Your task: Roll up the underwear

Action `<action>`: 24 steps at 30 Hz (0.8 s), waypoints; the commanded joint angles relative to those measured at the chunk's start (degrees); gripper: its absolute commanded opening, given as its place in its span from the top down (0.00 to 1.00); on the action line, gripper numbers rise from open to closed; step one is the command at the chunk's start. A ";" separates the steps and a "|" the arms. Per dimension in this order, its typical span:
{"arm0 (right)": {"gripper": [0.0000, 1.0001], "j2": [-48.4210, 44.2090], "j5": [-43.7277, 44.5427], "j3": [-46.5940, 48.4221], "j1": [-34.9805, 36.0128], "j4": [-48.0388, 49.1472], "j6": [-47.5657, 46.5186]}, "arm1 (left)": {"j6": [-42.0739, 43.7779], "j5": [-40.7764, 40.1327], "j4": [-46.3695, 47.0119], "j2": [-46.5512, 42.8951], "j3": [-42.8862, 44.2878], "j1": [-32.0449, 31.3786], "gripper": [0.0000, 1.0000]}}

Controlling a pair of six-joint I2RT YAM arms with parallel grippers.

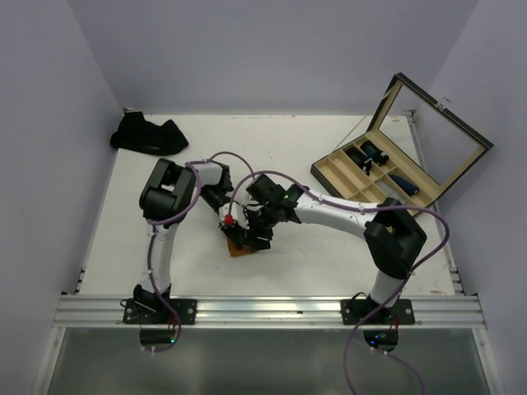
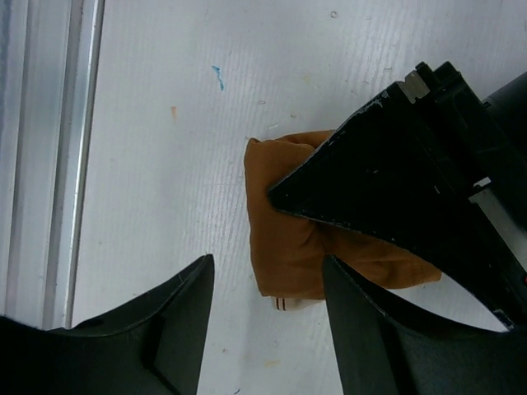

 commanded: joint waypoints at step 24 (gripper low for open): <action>1.00 20.09 -11.30 5.35 -0.50 -5.54 2.51 | -20.33 -14.12 47.93 -41.08 -20.43 14.36 0.55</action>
